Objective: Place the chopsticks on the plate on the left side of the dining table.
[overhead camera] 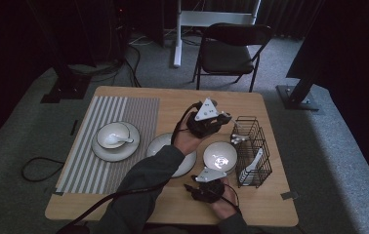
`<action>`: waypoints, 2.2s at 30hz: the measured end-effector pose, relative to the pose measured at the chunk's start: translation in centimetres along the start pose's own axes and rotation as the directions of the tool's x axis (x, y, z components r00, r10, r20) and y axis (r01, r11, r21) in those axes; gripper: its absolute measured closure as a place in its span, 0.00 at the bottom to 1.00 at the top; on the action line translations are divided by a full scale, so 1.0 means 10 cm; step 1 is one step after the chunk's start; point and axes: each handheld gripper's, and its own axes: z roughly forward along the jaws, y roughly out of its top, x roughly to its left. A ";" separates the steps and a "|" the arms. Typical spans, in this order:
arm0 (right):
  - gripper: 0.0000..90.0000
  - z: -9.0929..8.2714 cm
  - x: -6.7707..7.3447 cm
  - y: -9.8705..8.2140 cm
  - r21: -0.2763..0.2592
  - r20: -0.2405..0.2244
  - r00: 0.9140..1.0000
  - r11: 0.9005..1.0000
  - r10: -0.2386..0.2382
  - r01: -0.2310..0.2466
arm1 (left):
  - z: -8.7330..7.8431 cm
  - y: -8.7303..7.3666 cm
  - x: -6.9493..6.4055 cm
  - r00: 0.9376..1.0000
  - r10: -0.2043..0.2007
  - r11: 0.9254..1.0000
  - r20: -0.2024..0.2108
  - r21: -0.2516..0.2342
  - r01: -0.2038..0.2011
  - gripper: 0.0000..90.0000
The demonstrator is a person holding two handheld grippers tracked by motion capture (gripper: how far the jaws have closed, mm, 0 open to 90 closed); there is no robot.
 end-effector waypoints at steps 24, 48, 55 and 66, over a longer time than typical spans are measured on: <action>0.61 0.00 0.00 0.00 0.004 0.000 1.000 1.000 0.004 -0.004 | -0.15 0.04 0.04 1.000 -0.010 0.999 -0.002 -0.043 0.010 0.94; 0.60 0.01 0.00 0.00 0.004 0.000 1.000 1.000 -0.001 0.001 | -0.35 0.06 0.11 0.999 -0.031 0.998 0.020 -0.063 0.032 0.94; 0.60 0.01 0.00 0.00 0.005 0.000 1.000 1.000 -0.002 0.002 | -0.43 0.07 0.15 0.999 -0.029 0.997 0.020 -0.065 0.030 0.94; 0.60 0.01 0.00 0.00 0.006 0.003 1.000 1.000 -0.004 0.004 | -0.57 0.05 0.17 0.999 -0.040 0.996 0.023 -0.083 0.042 0.94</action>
